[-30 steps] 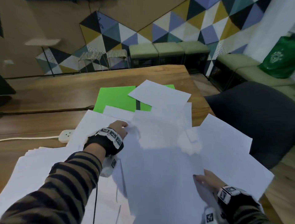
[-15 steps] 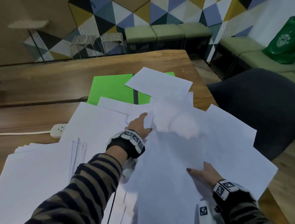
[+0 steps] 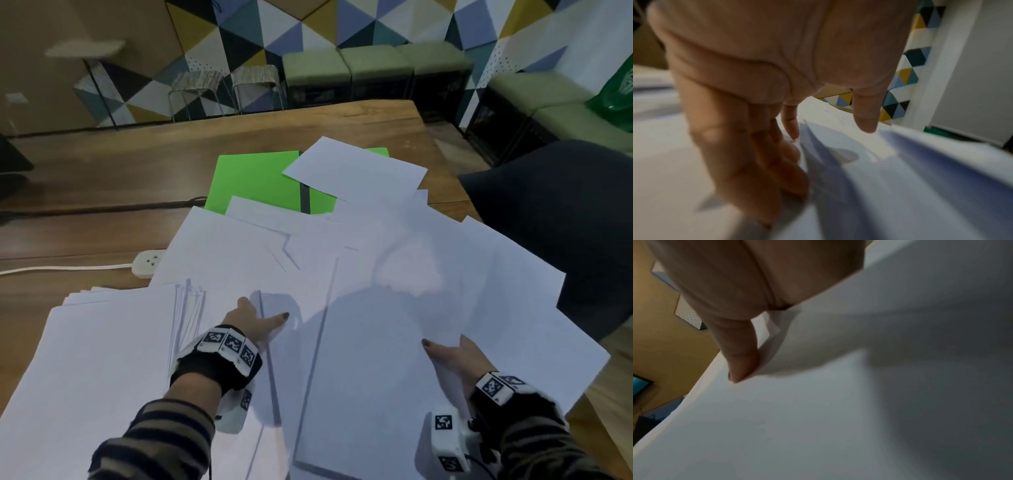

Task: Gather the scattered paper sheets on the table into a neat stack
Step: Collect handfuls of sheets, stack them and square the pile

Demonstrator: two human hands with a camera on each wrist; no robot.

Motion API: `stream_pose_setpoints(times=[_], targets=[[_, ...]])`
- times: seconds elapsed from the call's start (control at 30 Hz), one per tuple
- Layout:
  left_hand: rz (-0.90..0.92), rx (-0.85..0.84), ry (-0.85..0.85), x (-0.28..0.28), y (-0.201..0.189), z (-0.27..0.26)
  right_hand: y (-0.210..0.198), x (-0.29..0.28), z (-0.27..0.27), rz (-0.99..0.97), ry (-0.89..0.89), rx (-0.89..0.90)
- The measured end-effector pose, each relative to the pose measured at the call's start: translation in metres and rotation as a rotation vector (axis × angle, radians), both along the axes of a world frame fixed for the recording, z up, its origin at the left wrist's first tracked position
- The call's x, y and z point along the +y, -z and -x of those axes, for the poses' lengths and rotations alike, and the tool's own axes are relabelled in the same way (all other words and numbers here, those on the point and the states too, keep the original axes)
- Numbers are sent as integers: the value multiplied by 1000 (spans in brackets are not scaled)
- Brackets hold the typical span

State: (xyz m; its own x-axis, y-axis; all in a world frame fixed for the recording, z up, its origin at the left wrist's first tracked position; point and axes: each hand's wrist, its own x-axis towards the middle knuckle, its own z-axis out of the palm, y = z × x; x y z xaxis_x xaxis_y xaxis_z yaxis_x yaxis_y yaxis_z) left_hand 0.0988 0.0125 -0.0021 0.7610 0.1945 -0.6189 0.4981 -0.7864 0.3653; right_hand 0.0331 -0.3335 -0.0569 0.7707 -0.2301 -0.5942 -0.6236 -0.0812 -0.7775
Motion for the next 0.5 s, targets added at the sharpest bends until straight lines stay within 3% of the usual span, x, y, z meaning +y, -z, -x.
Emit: stream_pose_setpoints(times=[0.13, 0.27, 0.37, 0.5], targets=[[289, -17, -36, -20, -7, 11, 7, -3, -3, 55, -30, 23], [423, -183, -118, -27, -10, 3, 4, -7, -1, 133, -156, 81], [358, -233, -62, -27, -13, -6, -4, -4, 3, 133, -209, 109], [223, -166, 111, -44, 0, 8, -6, 3, 3, 47, -251, 80]])
